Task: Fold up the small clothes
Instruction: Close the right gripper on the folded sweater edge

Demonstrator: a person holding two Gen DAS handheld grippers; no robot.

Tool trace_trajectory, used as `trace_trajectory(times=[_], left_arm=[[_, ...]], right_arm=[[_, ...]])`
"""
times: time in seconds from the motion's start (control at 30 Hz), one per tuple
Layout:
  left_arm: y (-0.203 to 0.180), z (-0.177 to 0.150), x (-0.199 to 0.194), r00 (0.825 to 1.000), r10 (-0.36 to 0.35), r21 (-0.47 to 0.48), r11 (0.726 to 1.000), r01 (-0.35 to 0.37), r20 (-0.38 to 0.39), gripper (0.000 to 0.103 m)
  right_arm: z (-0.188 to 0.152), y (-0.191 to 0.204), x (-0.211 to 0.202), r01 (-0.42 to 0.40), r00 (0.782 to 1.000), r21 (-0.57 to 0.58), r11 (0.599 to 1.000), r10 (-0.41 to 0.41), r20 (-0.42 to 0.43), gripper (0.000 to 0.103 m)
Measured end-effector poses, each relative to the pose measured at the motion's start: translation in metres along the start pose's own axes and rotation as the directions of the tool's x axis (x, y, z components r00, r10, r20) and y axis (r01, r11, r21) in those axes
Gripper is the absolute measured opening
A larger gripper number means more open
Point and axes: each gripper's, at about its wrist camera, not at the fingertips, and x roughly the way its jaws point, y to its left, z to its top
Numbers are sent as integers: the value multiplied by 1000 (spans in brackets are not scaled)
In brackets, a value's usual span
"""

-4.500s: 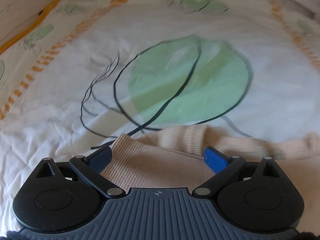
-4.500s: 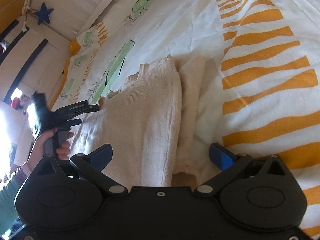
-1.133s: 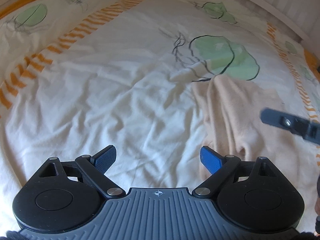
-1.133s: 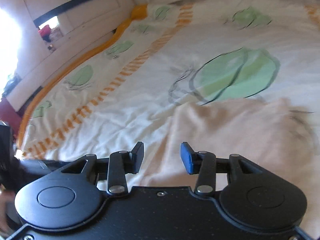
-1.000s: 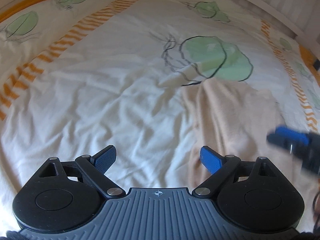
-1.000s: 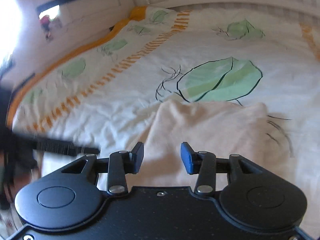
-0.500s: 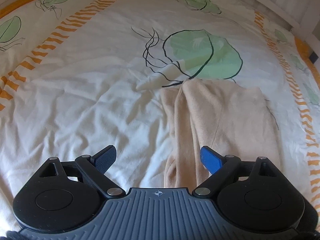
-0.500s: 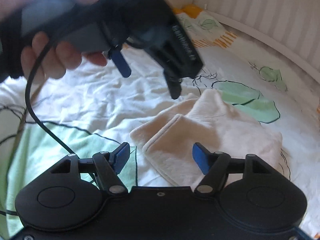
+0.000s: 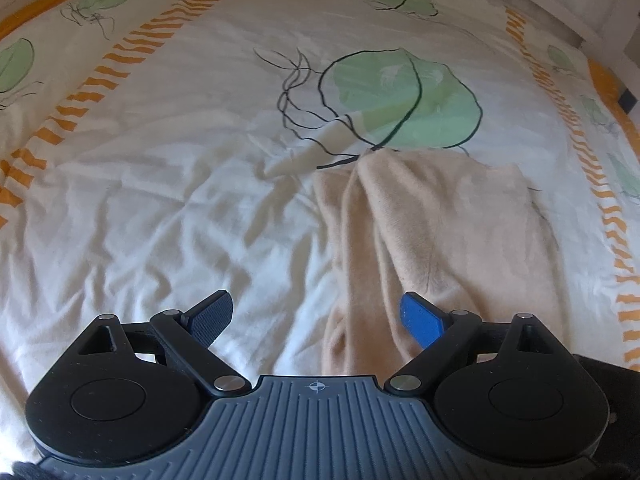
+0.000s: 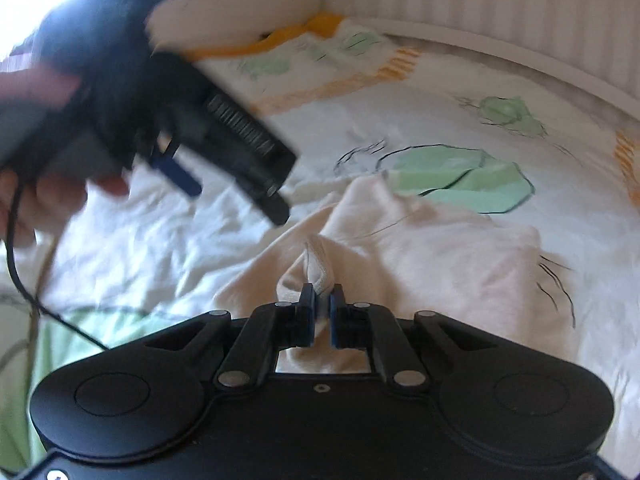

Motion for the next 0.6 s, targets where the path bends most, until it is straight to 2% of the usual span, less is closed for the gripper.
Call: trace_trajectory(times=[0.17,0.33,0.6], left_arm=[[-9,10,7,996,-84,-32,996,83,-26,92],[-21,18,28,972,-215,-95,974,206,-97,92],[-34,29,64,951,-266,-171,956,239,-157,92]], right_arm=[[1,-21,-11,-2,1000,101,995,-1,27,12],[0,-33,-16,5,999,154,988,-11,40,12],[-4,-42,-21,-5,999,188,982,-4,49,12]])
